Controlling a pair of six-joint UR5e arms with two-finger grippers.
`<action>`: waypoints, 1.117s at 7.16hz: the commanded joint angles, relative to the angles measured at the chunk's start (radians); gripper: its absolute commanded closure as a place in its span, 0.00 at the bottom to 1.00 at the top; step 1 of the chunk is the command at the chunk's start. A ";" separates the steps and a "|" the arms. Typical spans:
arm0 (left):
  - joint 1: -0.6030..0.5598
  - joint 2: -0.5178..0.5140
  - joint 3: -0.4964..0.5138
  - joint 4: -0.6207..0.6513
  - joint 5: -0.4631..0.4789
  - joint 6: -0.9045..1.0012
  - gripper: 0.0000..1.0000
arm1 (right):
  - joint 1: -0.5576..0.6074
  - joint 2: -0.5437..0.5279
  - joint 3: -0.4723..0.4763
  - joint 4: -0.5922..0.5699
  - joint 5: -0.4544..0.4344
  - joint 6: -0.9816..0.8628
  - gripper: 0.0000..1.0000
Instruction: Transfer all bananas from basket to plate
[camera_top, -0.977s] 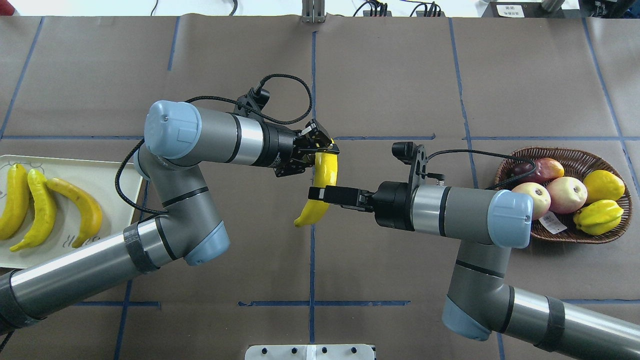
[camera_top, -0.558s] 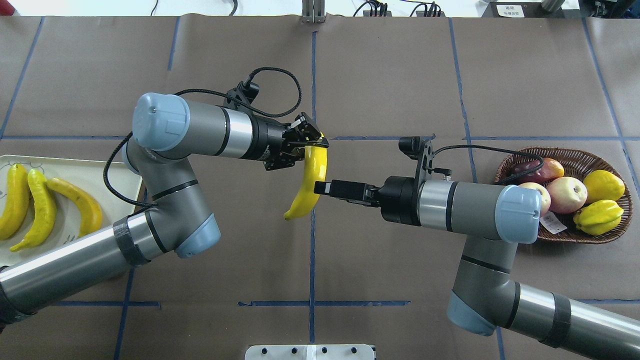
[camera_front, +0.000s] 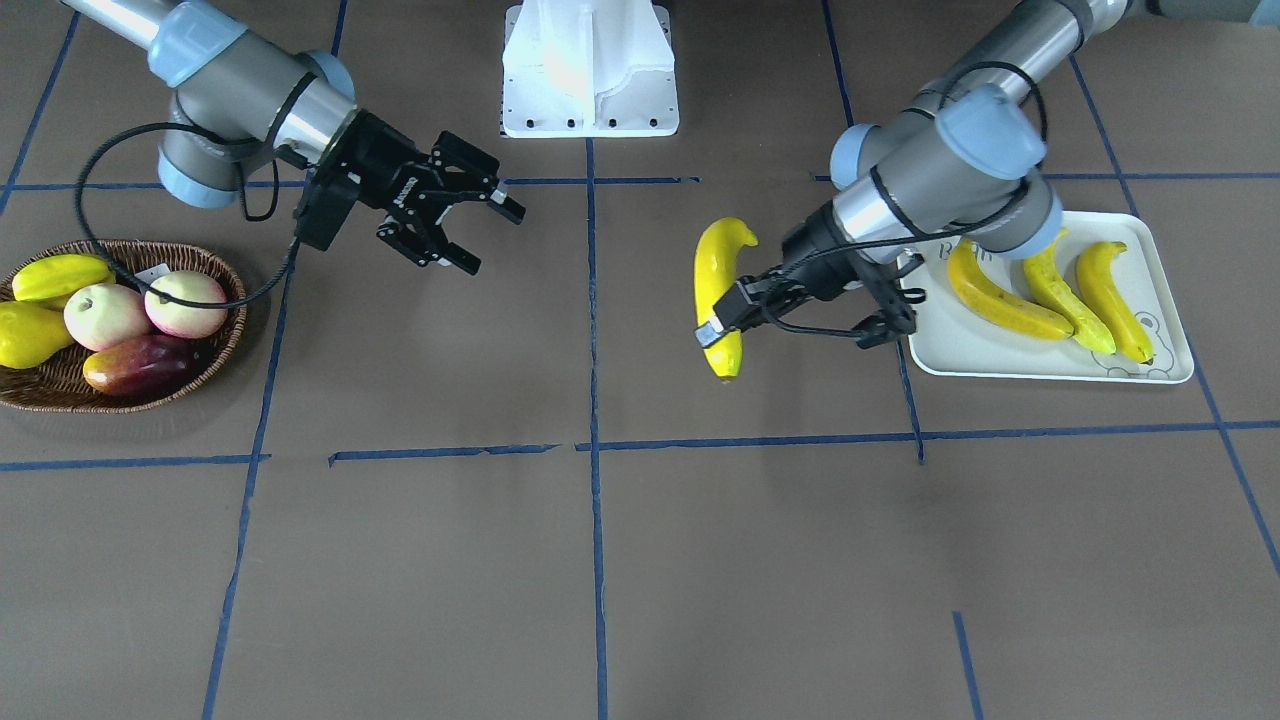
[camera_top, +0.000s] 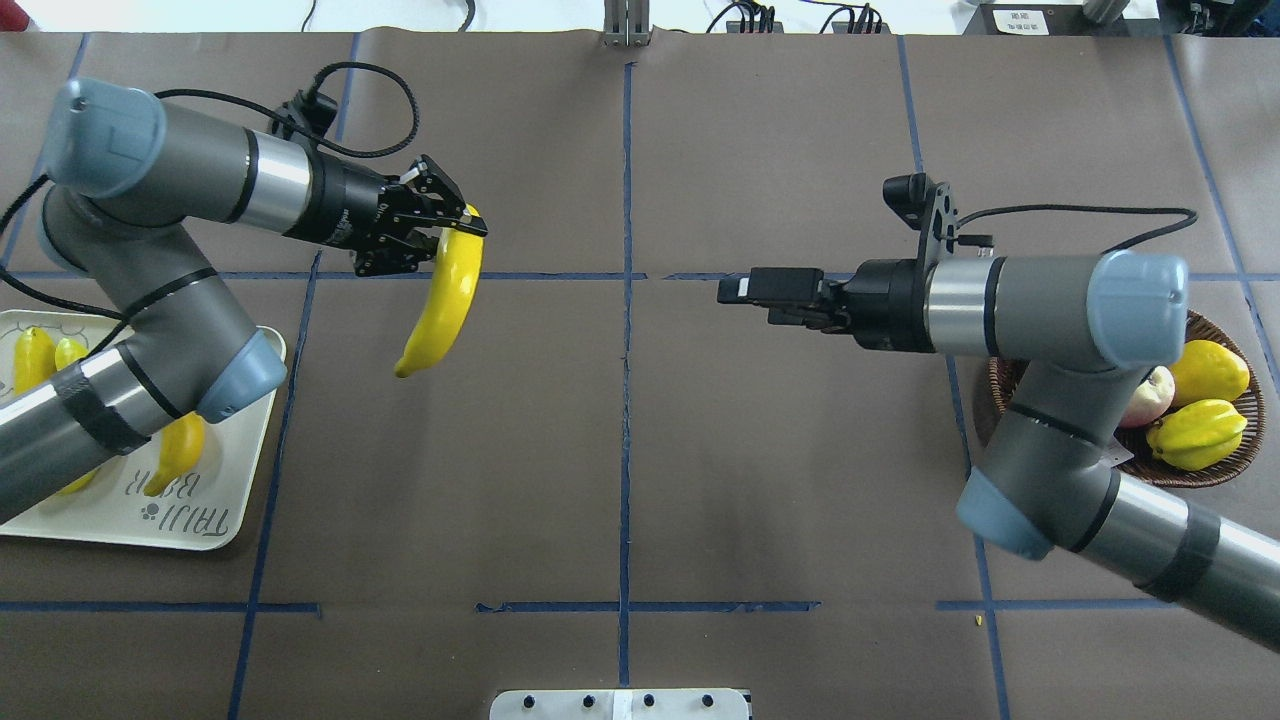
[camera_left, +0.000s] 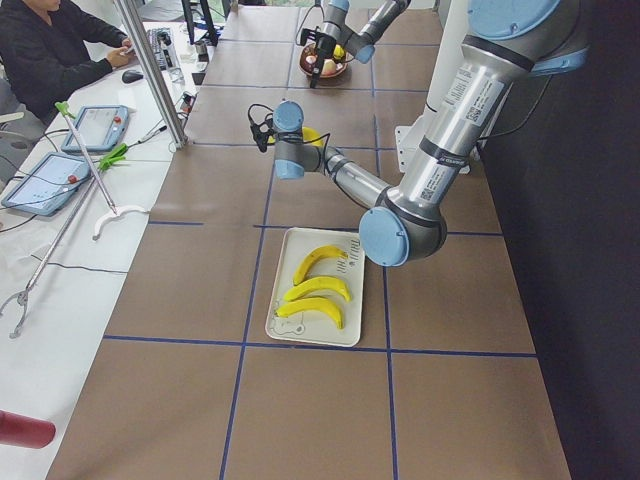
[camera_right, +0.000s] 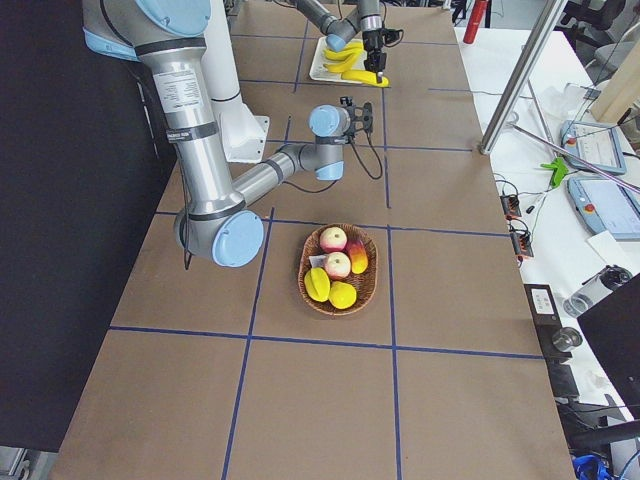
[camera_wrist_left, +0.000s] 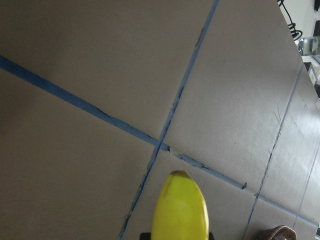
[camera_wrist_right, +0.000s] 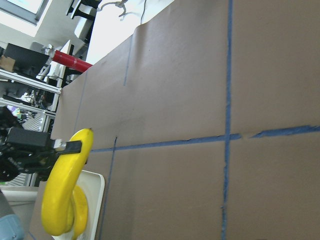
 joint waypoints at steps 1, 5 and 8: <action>-0.051 0.171 -0.100 0.002 -0.027 0.158 1.00 | 0.276 -0.006 0.009 -0.196 0.327 -0.056 0.00; -0.087 0.552 -0.195 0.008 0.025 0.595 1.00 | 0.389 -0.081 0.014 -0.532 0.363 -0.515 0.00; -0.068 0.609 -0.176 0.034 0.126 0.680 1.00 | 0.407 -0.109 0.013 -0.562 0.357 -0.607 0.00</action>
